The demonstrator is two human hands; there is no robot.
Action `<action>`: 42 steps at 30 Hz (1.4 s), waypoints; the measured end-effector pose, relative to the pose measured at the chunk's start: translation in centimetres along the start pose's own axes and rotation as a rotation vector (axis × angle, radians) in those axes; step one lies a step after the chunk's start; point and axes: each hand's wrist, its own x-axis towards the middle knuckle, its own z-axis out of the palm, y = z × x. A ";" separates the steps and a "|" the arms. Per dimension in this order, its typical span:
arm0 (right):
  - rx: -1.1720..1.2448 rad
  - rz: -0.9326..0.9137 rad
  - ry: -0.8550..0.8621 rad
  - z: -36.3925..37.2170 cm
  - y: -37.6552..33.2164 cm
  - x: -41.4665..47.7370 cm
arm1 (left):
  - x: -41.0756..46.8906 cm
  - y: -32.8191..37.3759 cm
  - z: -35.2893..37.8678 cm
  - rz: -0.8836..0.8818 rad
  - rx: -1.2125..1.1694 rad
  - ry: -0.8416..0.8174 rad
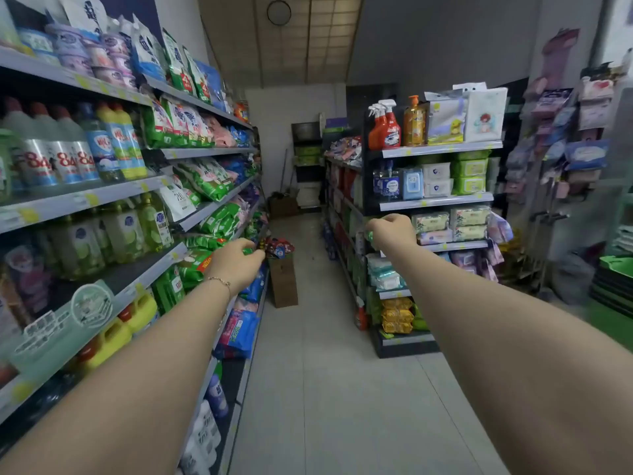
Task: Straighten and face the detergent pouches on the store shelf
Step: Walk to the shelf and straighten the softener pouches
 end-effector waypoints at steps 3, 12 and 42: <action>-0.067 -0.007 -0.010 0.7 -0.2 4.4 | 3.8 1.0 1.2 0.028 0.125 -0.026; -0.403 -0.213 -0.095 4.1 0.4 15.4 | 14.2 3.7 6.3 0.099 0.342 -0.104; -0.897 -0.362 -0.203 29.9 1.6 52.6 | 58.7 -9.0 18.9 0.130 0.382 -0.262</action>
